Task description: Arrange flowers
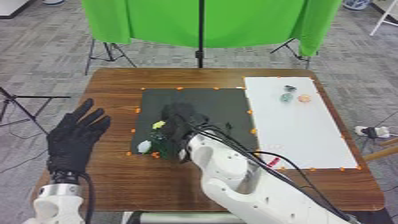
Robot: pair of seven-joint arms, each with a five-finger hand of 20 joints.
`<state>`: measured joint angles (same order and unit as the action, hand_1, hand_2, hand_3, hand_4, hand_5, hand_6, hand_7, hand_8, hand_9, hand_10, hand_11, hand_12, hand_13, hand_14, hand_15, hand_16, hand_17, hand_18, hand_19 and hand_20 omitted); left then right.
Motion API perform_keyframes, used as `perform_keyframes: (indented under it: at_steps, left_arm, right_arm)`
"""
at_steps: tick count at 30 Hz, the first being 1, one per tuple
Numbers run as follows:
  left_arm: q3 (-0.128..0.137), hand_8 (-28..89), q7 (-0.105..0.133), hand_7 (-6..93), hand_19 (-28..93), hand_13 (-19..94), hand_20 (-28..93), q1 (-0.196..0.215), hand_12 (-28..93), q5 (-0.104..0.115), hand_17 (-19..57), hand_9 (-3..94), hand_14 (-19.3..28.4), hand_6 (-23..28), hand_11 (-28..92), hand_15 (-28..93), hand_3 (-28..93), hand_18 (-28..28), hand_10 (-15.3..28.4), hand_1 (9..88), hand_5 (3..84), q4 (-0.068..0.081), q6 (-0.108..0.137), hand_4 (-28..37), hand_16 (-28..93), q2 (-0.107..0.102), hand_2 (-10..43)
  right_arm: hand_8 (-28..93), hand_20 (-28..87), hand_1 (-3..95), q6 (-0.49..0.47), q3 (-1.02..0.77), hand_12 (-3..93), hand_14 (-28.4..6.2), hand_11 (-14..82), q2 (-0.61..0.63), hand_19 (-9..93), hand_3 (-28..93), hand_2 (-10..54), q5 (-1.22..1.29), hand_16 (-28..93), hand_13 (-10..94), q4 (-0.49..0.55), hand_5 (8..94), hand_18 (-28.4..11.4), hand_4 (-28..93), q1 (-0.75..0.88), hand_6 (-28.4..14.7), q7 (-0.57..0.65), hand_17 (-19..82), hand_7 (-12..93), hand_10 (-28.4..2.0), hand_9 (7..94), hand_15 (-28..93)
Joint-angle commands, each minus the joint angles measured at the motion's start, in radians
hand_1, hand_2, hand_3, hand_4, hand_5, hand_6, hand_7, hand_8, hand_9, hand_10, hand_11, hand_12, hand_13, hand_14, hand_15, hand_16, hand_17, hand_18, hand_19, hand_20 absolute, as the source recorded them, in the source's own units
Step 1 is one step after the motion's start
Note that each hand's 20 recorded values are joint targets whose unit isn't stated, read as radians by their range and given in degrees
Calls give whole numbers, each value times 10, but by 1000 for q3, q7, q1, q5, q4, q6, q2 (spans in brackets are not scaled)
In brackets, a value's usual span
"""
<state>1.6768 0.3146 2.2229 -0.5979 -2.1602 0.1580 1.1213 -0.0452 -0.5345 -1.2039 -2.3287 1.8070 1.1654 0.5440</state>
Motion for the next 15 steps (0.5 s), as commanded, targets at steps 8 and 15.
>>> perform_keyframes:
  at_steps: [8,15]
  left_arm:
    - [-24,-96,-42,140,506,266,278,-52,124,-14,-64,363,279,88,251,541,798,284,201,219,396,13,-25,-274,-73,-7,63]
    - [-38,-96,-44,140,506,266,280,-71,123,-17,-64,363,279,88,251,541,798,284,200,220,396,19,-28,-274,-74,-8,63]
  right_arm:
    - [-127,535,391,12,142,165,-120,357,-6,903,801,-95,-57,136,632,-87,642,-250,-283,-93,20,62,252,154,-137,725,780]
    - [-129,525,426,51,240,189,-111,334,-4,920,775,-95,-92,137,653,-141,661,-250,-283,-168,26,101,273,157,-118,754,777]
